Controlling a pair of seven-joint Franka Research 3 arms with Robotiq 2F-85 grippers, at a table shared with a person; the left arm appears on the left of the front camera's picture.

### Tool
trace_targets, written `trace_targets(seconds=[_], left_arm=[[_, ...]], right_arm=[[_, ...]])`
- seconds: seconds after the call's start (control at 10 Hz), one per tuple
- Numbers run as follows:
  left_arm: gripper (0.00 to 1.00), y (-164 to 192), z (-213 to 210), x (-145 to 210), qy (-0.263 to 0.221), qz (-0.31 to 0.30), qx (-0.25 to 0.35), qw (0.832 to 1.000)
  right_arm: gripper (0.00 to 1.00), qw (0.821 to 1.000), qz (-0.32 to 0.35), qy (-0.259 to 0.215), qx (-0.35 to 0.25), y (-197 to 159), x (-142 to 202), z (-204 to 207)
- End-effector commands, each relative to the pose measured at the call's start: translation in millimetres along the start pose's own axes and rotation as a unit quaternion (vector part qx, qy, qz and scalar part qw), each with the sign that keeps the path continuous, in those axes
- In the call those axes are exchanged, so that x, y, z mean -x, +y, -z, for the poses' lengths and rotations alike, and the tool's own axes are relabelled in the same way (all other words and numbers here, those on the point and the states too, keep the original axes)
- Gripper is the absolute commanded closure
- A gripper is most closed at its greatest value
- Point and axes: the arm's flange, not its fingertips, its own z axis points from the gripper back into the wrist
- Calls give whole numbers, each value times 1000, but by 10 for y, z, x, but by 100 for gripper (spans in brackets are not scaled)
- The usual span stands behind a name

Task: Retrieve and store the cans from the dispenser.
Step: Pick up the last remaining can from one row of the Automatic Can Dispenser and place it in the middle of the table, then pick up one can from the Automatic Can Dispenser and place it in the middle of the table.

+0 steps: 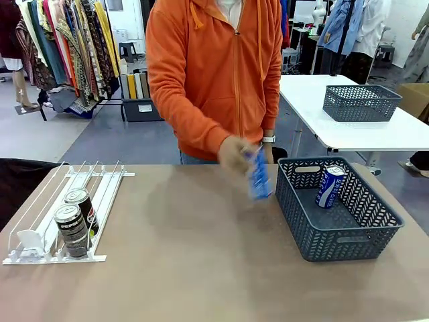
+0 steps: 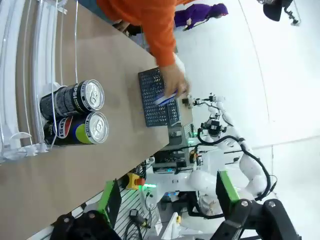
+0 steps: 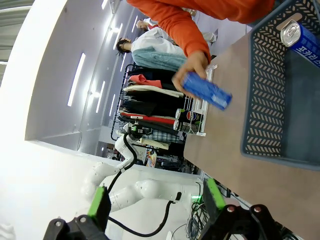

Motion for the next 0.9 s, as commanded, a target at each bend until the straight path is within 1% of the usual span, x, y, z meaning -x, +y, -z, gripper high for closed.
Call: trace_targets(seconds=[0.0, 0.6, 0.7, 0.8], left_arm=[[0, -199, 42, -28, 9, 13, -8, 1000], [0, -199, 42, -28, 9, 13, -8, 1000], [0, -172, 49, -33, 11, 15, -19, 1000], [0, -465, 238, -55, 45, 32, -121, 991]], right_arm=[[0, 1000, -3, -4, -6, 39, -23, 7], [0, 1000, -3, -4, -6, 39, -23, 7], [0, 1000, -3, -4, -6, 39, -23, 7], [0, 1000, -3, -4, -6, 39, -23, 7]])
